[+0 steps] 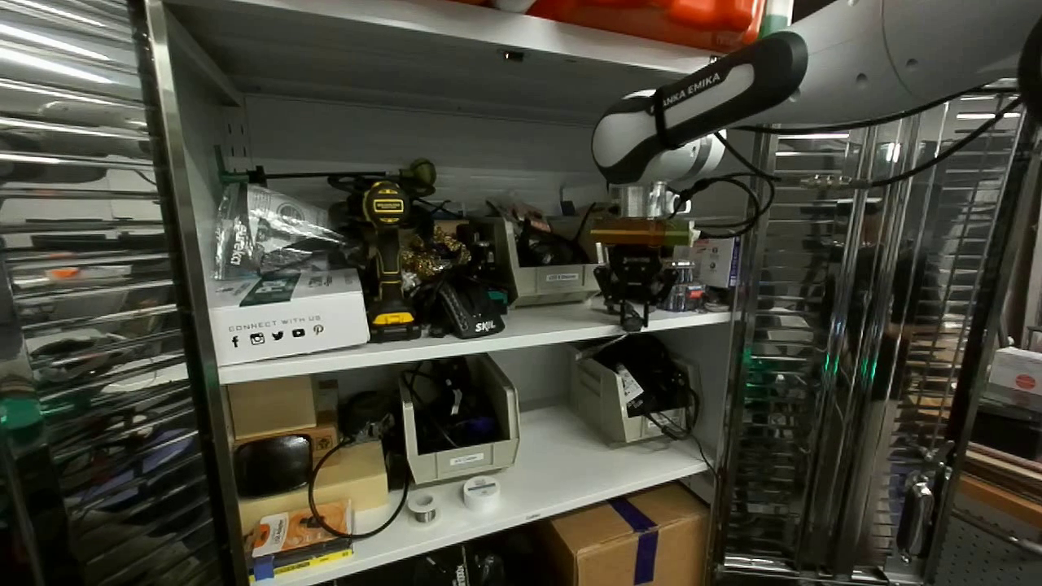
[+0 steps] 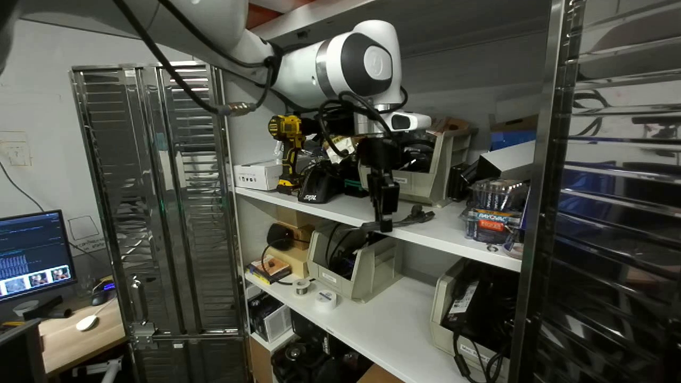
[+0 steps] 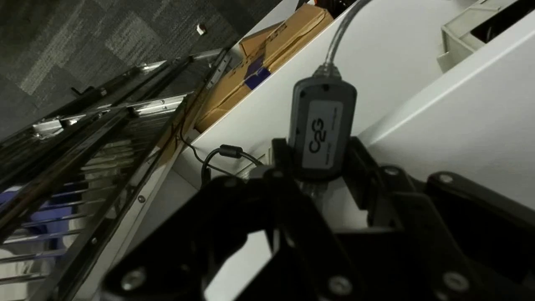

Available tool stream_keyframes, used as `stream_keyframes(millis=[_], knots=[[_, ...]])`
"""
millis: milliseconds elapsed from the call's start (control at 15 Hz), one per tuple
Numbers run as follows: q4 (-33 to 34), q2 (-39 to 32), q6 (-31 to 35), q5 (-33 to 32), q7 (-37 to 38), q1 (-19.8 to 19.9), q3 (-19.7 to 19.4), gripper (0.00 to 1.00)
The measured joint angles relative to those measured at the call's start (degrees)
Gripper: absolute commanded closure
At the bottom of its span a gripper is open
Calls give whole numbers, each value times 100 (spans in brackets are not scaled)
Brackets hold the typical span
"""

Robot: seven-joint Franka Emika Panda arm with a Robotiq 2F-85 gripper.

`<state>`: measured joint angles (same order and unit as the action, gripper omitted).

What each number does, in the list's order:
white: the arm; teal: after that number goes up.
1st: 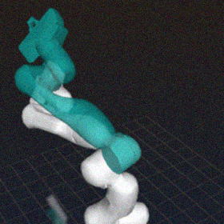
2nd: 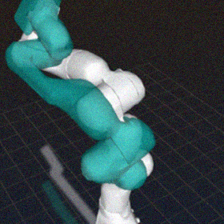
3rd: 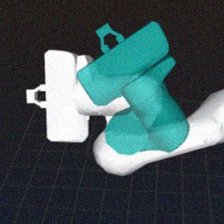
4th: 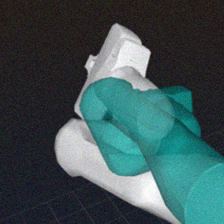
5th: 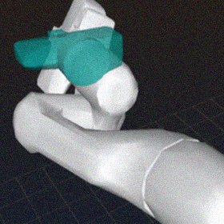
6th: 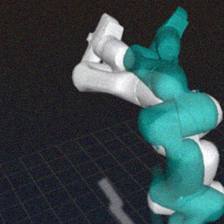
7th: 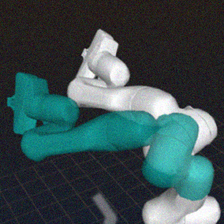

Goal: Pick the cable and put it in the box

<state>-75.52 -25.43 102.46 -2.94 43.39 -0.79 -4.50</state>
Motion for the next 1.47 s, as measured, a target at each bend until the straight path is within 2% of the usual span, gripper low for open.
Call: stream_keyframes(millis=[333, 733, 933, 1067, 1200, 1333, 1467], knots=[[-1429, 811, 1721, -522, -14, -46, -19, 84], [-3279, 1856, 3979, -1415, 9, -160, -12, 84], [-4245, 2441, 5189, -2046, 278, -158, -11, 84], [-4925, 2911, 5959, -2782, 808, -144, -21, 84], [-5502, 3439, 6520, -3769, 1652, -58, -1, 84], [-5757, 3908, 6789, -4686, 2592, 162, 127, 85], [-5705, 4213, 6802, -5380, 3461, 466, 359, 85]])
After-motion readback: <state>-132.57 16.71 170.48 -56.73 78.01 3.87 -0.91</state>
